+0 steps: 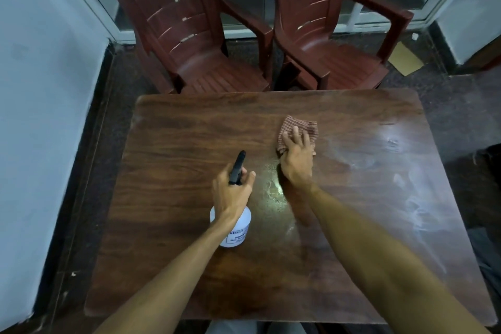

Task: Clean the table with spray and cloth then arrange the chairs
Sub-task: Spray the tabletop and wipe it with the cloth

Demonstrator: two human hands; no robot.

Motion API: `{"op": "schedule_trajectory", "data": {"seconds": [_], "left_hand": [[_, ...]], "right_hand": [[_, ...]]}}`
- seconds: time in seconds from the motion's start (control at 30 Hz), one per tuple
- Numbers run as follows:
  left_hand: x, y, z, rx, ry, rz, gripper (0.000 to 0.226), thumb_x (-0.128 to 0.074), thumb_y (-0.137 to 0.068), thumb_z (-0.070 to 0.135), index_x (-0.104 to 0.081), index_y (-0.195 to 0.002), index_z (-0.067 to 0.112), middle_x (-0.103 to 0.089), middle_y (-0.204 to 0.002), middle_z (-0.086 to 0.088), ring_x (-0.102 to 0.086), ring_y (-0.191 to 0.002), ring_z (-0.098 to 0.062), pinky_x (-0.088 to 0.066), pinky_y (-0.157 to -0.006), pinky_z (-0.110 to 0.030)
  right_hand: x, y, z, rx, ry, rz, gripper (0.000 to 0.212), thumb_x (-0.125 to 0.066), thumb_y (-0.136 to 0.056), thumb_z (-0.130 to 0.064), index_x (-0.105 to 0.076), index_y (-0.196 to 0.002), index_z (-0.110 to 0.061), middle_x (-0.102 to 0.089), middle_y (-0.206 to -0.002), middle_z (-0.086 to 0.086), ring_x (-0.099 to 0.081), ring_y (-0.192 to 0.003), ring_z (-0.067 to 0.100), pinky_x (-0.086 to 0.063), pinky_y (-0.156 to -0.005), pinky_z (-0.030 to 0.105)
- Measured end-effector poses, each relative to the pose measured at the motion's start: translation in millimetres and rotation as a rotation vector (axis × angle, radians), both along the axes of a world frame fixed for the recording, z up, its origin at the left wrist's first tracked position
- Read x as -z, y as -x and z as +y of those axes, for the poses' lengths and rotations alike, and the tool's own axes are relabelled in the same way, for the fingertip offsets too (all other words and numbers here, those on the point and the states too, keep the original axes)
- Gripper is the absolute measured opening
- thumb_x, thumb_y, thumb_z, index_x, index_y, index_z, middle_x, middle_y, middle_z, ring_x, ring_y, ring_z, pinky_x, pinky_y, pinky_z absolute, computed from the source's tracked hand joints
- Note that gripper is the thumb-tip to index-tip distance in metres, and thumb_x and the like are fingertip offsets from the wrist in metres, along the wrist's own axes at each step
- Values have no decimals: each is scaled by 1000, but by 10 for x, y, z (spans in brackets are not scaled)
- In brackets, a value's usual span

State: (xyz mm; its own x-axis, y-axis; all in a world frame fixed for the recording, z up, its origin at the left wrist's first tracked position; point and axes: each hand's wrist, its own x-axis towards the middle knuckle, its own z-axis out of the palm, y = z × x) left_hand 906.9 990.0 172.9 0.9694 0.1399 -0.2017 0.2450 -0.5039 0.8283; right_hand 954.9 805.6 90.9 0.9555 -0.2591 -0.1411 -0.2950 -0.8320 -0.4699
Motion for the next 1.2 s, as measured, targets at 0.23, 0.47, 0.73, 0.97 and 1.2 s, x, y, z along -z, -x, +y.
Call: {"op": "schedule_trajectory", "data": {"seconds": [0.23, 0.47, 0.73, 0.97, 1.2], "left_hand": [[-43, 106, -44, 27, 13, -23, 16, -80, -84, 15, -66, -76, 11, -66, -65, 4, -63, -67, -9, -47, -59, -20], [-150, 765, -144, 27, -27, -40, 19, -79, -83, 15, -65, -72, 10, -67, -64, -1, -64, -63, -15, -52, -64, -32], [-165, 1735, 152, -83, -63, -53, 18, -80, -84, 17, -65, -75, 12, -65, -65, 3, -61, -60, -8, -47, -62, -27], [-190, 2210, 443, -143, -79, -72, 16, -79, -84, 14, -66, -76, 13, -67, -67, 3, -63, -63, -11, -51, -64, -29], [-59, 2568, 505, -129, -63, -36, 16, -79, -84, 15, -66, -76, 12, -68, -69, 0, -63, -64, -12, -47, -60, -23]], "right_hand": [[32, 478, -415, -127, 88, -42, 70, -60, -81, -4, -47, -146, -28, -30, -161, 1, -21, -148, 29, -24, -118, 56], [43, 1422, -184, -517, -6, 11, 70, -44, -72, -14, -55, -141, -20, -33, -159, 8, -24, -149, 32, -20, -122, 45], [-61, 2035, 104, -319, -18, 33, 68, -41, -77, -22, -50, -145, -19, -28, -161, 11, -20, -149, 35, -17, -122, 49], [21, 2384, 350, -459, -34, -24, 61, -40, -81, -25, -58, -139, -18, -38, -156, 12, -32, -143, 41, -25, -118, 53], [72, 3056, 470, -686, -28, -31, 64, -48, -78, -21, -54, -141, -23, -35, -159, 4, -25, -148, 29, -13, -121, 40]]}}
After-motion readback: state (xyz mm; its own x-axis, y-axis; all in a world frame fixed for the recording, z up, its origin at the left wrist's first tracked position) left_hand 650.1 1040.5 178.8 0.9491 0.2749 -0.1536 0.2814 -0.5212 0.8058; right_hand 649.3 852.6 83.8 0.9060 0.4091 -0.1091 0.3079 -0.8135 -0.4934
